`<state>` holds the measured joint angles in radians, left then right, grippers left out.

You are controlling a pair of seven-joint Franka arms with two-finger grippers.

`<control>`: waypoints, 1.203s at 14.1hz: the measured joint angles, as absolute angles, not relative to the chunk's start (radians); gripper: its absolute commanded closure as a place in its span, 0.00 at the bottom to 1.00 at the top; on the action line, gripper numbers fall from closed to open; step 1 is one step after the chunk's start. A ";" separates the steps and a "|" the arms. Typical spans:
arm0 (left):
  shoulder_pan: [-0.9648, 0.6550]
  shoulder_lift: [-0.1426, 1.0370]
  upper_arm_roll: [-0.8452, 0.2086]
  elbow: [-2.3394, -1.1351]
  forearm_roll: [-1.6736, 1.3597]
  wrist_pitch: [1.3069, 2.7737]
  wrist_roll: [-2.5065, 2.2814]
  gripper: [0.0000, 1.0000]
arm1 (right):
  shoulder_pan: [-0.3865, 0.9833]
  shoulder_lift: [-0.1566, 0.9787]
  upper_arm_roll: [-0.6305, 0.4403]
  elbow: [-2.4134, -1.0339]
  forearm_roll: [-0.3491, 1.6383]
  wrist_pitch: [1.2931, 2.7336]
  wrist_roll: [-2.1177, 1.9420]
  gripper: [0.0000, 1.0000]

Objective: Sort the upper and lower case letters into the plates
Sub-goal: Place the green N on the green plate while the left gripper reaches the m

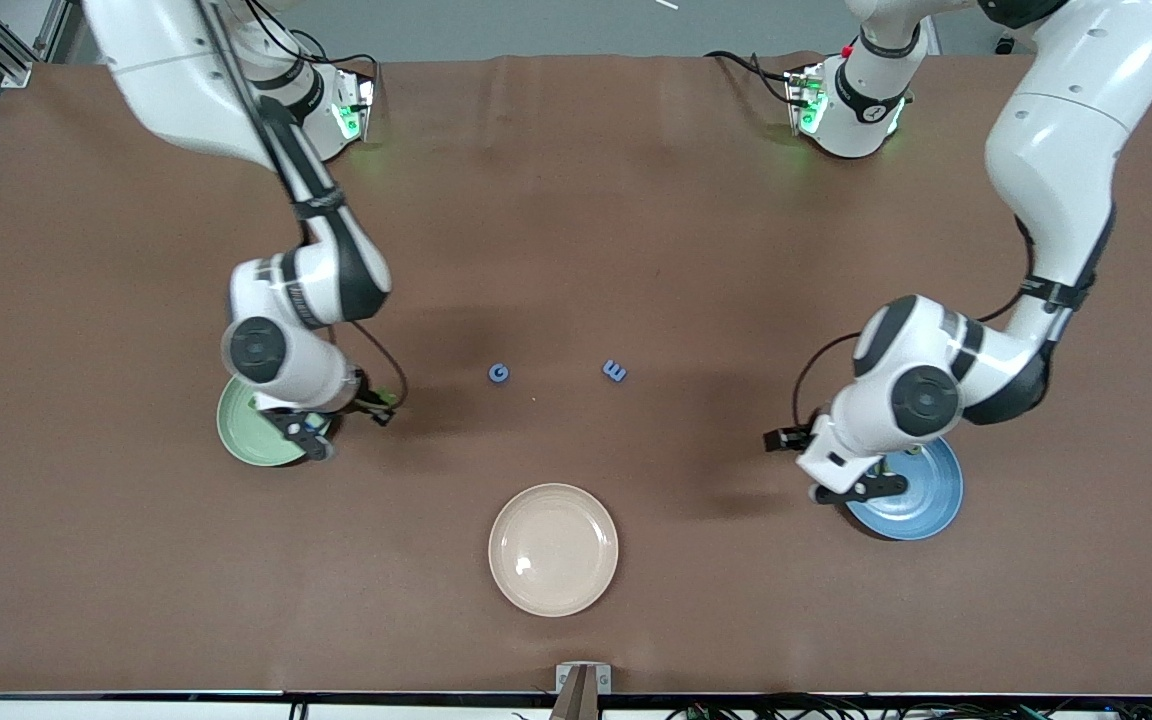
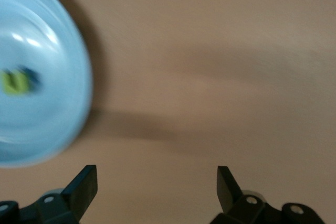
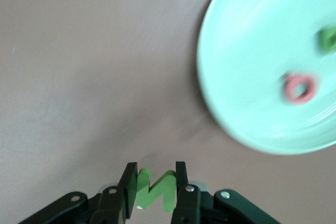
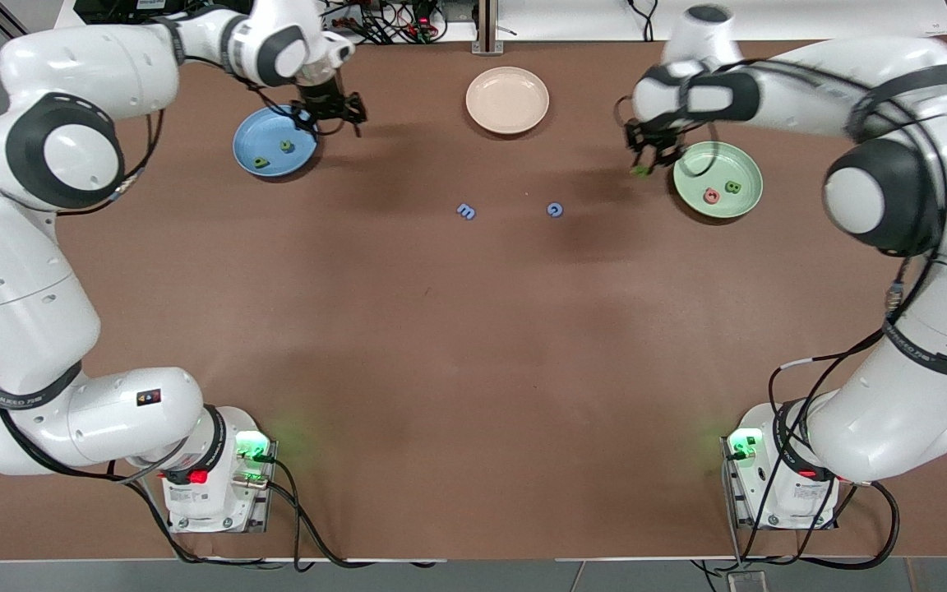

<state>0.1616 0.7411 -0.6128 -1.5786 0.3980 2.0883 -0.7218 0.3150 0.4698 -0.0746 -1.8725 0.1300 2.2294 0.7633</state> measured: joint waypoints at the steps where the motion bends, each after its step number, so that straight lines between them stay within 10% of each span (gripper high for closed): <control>1: 0.124 0.741 -0.612 -1.582 0.398 2.088 -0.805 0.00 | 0.278 0.454 -0.075 -1.879 0.130 2.216 0.697 0.99; 10: -0.118 0.750 -0.608 -1.667 0.398 2.266 -1.399 0.01 | 0.150 0.455 -0.068 -2.005 0.130 2.336 0.459 0.98; 17: -0.216 0.814 -0.587 -1.680 0.453 2.355 -1.676 0.25 | 0.152 0.489 -0.058 -2.013 0.130 2.352 0.459 0.94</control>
